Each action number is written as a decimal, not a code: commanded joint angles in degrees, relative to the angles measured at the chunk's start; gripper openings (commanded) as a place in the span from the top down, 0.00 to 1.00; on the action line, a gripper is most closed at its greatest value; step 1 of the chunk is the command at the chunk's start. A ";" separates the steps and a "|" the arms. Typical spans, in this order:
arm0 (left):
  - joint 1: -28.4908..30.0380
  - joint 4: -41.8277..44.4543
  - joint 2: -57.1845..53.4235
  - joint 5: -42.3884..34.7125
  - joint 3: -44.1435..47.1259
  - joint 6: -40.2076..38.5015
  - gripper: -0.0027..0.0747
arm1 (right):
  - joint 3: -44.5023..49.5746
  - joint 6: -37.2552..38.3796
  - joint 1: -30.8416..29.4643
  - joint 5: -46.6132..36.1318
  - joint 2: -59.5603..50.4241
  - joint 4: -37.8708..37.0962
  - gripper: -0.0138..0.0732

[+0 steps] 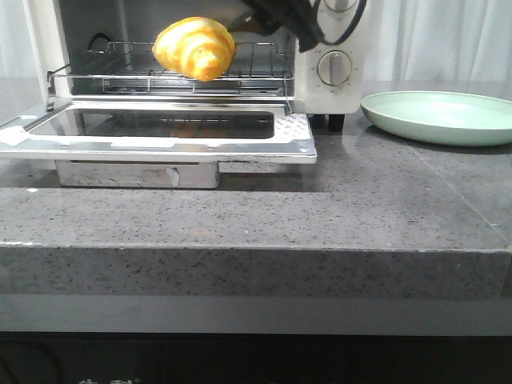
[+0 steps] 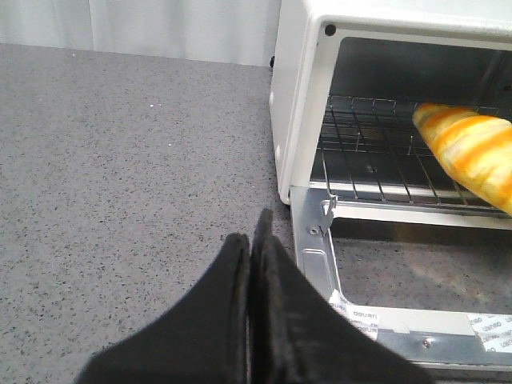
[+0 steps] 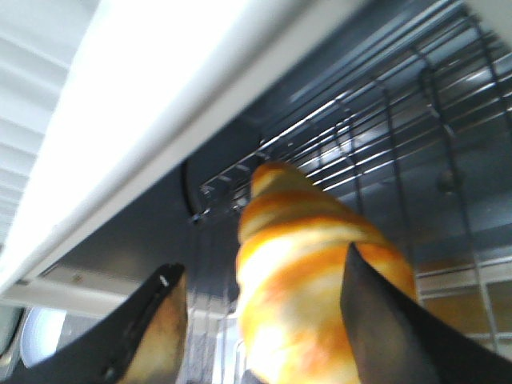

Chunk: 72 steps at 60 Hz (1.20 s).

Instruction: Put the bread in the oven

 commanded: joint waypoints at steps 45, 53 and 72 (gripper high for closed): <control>0.09 -0.45 -0.05 -4.80 -1.55 -0.55 0.99 | -0.94 -30.99 -23.54 30.71 -22.16 -11.75 0.92; 0.09 -0.45 -0.05 -4.80 -1.55 -0.55 0.99 | 0.53 -30.99 -29.73 34.75 -26.66 -17.77 0.92; 0.09 0.28 -0.05 -4.80 -1.55 -0.55 0.99 | 21.67 -31.41 -28.37 21.95 -45.37 -19.43 0.92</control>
